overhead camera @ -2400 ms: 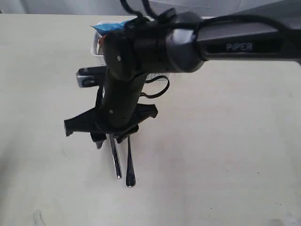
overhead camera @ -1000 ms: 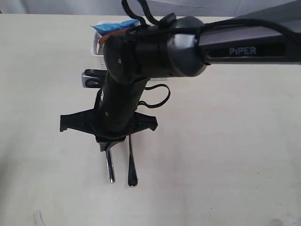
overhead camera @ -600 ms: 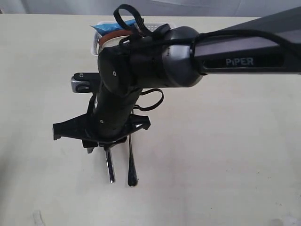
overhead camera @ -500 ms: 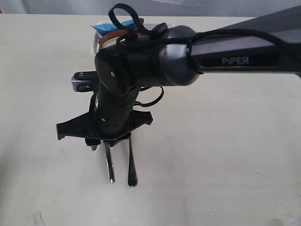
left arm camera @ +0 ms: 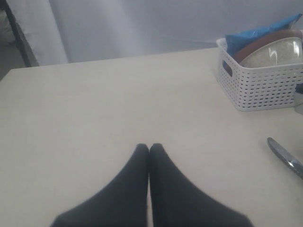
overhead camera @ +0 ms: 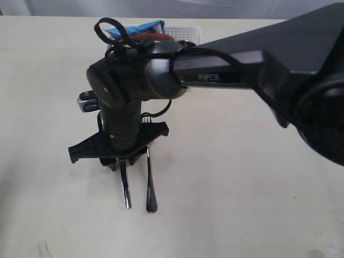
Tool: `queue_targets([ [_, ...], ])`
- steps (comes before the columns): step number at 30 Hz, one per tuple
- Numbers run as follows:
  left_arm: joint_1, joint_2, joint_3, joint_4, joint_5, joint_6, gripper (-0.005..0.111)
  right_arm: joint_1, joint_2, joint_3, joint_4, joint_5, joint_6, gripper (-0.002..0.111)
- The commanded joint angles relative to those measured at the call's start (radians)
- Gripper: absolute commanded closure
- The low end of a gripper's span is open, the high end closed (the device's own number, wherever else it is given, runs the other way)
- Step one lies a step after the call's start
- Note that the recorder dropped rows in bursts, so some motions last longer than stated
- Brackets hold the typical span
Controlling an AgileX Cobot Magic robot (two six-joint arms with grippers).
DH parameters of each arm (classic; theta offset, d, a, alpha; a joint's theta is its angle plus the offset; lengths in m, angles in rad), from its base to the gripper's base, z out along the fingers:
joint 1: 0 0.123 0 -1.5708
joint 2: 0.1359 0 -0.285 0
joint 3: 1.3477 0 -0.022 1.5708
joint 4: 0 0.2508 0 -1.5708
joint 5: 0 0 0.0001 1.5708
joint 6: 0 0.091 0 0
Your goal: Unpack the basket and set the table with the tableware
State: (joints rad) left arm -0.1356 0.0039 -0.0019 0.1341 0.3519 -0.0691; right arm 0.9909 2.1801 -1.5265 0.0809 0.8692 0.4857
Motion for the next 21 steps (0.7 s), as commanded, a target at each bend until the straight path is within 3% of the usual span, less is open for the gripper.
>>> queue_targets([
  [1,-0.003,-0.004,0.002,0.000,-0.009,0.001,0.106,0.001,0.006,-0.001,-0.023,0.028,-0.014,0.088],
  [4,-0.003,-0.004,0.002,0.000,-0.009,0.001,0.106,0.001,0.006,-0.001,-0.009,0.030,-0.039,0.109],
  [11,-0.003,-0.004,0.002,0.000,-0.009,0.001,0.106,0.001,0.006,-0.001,0.051,0.037,-0.021,0.109],
  [21,-0.003,-0.004,0.002,0.000,-0.009,0.001,0.106,0.001,-0.104,0.080,0.015,-0.030,0.171,0.109],
])
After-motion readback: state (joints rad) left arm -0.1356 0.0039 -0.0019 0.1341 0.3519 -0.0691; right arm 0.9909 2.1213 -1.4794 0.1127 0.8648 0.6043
